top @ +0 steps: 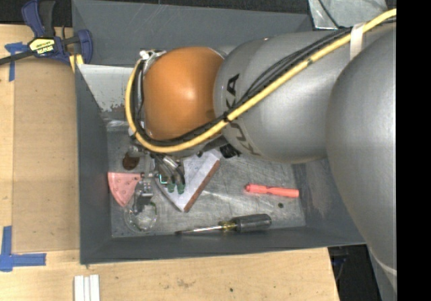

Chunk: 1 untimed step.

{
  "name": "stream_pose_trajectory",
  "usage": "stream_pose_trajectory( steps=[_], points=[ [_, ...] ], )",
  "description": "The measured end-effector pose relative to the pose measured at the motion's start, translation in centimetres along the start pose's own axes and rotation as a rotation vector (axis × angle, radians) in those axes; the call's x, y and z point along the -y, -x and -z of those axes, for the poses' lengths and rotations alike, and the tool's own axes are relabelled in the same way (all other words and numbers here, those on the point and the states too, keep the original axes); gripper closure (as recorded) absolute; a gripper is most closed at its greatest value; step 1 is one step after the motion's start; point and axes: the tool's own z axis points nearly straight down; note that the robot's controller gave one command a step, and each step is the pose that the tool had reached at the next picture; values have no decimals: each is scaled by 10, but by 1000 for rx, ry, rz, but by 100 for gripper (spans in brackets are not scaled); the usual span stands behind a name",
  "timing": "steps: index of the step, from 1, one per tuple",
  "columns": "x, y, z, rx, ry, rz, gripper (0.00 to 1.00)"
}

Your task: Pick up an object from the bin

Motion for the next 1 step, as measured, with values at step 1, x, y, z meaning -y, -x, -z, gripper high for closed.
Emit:
stream_pose_trajectory(
  steps=[1],
  points=[
    [1,2,4,7,2,-3,0]
  ],
)
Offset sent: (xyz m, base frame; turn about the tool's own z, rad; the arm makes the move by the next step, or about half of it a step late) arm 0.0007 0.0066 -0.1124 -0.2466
